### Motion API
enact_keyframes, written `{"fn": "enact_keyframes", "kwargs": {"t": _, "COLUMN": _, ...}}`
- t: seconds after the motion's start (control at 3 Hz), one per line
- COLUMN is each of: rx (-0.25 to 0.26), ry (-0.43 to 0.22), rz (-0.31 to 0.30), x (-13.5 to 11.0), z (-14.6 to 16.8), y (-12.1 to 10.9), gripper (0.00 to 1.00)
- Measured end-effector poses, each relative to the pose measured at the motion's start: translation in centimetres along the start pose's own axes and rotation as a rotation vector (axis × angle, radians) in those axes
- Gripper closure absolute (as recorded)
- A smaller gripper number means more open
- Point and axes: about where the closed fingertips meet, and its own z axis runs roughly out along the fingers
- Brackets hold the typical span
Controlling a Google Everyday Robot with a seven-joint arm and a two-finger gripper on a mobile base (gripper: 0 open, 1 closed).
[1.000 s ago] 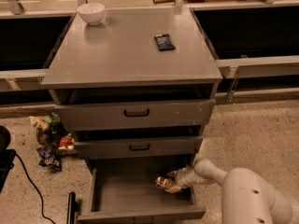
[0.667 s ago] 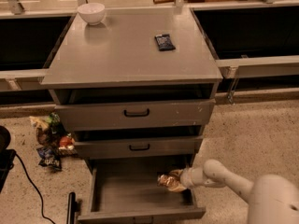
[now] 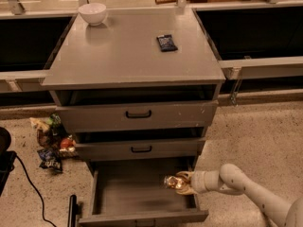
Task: Pick orange can from bottom drawer and place on counter
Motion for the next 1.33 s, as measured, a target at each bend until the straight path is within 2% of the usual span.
{"fn": "enact_keyframes", "kwargs": {"t": 0.33, "rx": -0.019, "ry": 0.008, "rz": -0.09, "x": -3.5, "z": -1.3, "y": 0.0, "gripper": 1.0}}
{"fn": "enact_keyframes", "kwargs": {"t": 0.67, "rx": -0.01, "ry": 0.084, "rz": -0.248, "x": -9.2, "z": -4.4, "y": -1.3, "gripper": 1.0}}
{"fn": "enact_keyframes", "kwargs": {"t": 1.0, "rx": 0.025, "ry": 0.198, "rz": -0.372, "x": -14.3, "z": -6.9, "y": -2.5, "gripper": 1.0}}
{"fn": "enact_keyframes", "kwargs": {"t": 1.33, "rx": 0.016, "ry": 0.229, "rz": -0.412, "x": -16.3, "z": -8.2, "y": -1.7, "gripper": 1.0}}
